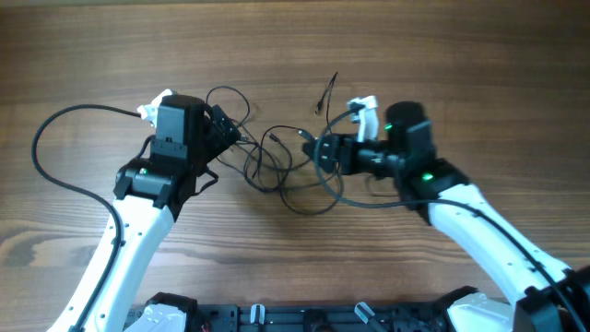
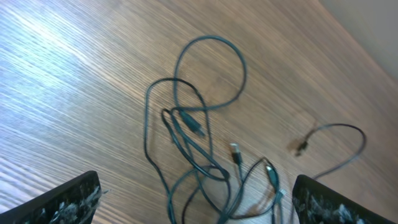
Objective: Untangle cables
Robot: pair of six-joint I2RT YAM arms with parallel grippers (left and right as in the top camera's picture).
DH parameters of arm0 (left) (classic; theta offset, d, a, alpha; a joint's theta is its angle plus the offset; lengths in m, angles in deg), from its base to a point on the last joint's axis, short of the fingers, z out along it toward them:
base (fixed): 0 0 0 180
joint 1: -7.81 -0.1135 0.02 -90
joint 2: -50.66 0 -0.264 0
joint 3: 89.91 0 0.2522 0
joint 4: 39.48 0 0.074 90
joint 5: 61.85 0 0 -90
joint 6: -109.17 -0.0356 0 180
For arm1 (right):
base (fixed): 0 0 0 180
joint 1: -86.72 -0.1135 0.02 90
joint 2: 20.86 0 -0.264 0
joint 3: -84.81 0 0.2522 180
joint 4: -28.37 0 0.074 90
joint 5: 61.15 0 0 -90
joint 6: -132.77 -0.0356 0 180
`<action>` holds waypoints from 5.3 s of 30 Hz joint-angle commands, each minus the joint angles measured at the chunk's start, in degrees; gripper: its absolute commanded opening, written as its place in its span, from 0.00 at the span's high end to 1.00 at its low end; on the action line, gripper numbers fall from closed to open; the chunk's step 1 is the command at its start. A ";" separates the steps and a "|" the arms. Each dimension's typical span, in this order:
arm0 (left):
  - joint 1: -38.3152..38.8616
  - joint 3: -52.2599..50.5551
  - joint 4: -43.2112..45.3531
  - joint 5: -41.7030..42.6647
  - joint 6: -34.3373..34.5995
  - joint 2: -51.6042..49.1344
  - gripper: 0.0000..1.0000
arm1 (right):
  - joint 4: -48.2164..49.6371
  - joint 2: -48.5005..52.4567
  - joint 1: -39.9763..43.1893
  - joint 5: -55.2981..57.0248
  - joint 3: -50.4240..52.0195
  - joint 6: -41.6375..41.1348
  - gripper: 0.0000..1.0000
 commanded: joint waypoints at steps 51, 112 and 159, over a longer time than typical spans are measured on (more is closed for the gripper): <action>-6.05 0.28 -1.09 -1.68 5.33 -0.22 0.00 | -21.66 -32.94 18.12 -6.29 -9.29 19.43 0.95; -19.32 0.31 15.39 0.07 -14.27 -28.26 0.96 | -54.47 -23.98 40.70 52.48 -32.06 4.55 0.95; -14.88 0.17 11.10 17.57 -14.56 -28.39 0.81 | -41.05 26.32 -13.05 27.21 -20.59 32.41 0.22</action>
